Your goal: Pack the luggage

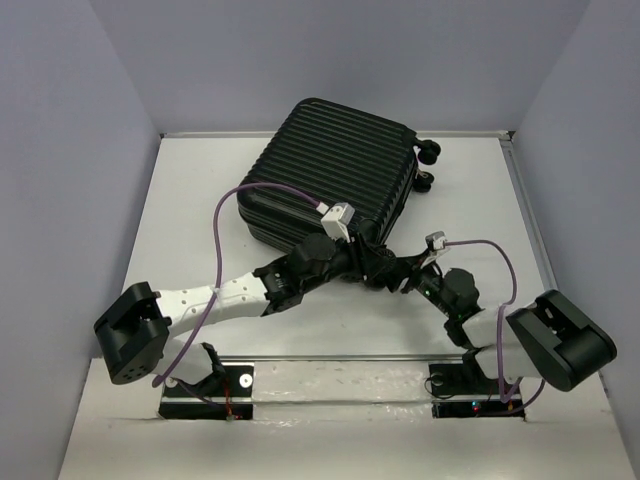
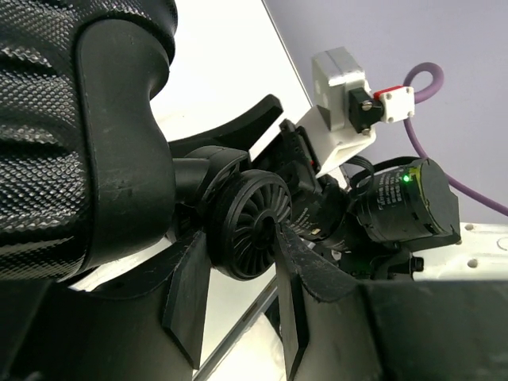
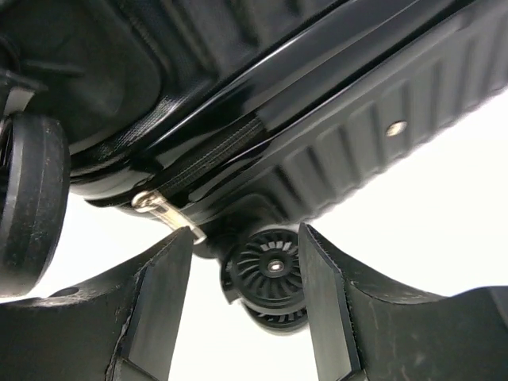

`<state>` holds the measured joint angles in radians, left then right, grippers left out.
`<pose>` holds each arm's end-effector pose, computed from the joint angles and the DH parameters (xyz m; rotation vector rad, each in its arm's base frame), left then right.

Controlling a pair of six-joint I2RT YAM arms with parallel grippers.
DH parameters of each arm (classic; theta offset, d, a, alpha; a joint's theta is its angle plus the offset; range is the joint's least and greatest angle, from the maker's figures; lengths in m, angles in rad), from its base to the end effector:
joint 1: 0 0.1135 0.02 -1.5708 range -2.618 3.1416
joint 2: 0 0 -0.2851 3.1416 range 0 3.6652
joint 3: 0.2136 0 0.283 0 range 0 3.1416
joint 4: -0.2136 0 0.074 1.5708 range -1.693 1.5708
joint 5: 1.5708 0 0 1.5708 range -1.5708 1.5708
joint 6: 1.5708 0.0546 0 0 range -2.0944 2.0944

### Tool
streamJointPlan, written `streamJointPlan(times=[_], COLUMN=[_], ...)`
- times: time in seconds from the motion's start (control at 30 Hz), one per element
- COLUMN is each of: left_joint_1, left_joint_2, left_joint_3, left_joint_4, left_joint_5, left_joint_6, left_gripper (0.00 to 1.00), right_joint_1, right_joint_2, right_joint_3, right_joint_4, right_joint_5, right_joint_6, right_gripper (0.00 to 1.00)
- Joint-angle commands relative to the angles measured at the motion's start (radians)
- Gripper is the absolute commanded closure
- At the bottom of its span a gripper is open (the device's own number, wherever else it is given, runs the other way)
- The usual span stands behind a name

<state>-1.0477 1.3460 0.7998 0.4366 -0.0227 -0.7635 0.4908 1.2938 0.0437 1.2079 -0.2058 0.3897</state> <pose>0.1768 -0.3041 0.2850 0.2458 1.8518 -1.3038 0.1830 0.1105 0.1388 -0.2496 1.6602 0.8386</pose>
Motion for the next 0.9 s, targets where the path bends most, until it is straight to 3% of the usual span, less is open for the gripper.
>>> streamJointPlan(times=[0.0, 0.23, 0.47, 0.73, 0.87], left_joint_1=[-0.003, -0.003, -0.005, -0.005, -0.005], left_joint_2=[-0.061, -0.061, -0.056, -0.062, -0.047], left_joint_3=[0.079, 0.081, 0.084, 0.064, 0.061], left_joint_4=[0.133, 0.128, 0.128, 0.125, 0.129], left_joint_5=[-0.037, -0.028, -0.017, -0.026, -0.025], left_joint_6=[0.05, 0.059, 0.052, 0.044, 0.035], left_gripper=[0.94, 0.94, 0.94, 0.94, 0.94], right_joint_1=[-0.003, -0.003, -0.003, -0.003, -0.003], right_joint_2=[0.067, 0.148, 0.187, 0.069, 0.012], right_joint_3=[0.059, 0.14, 0.142, 0.076, 0.103], right_joint_4=[0.163, 0.2, 0.252, 0.246, 0.113], right_joint_5=[-0.122, -0.234, -0.215, -0.107, -0.093], right_joint_6=[0.003, 0.011, 0.009, 0.002, -0.029], right_gripper=[0.38, 0.41, 0.43, 0.41, 0.41])
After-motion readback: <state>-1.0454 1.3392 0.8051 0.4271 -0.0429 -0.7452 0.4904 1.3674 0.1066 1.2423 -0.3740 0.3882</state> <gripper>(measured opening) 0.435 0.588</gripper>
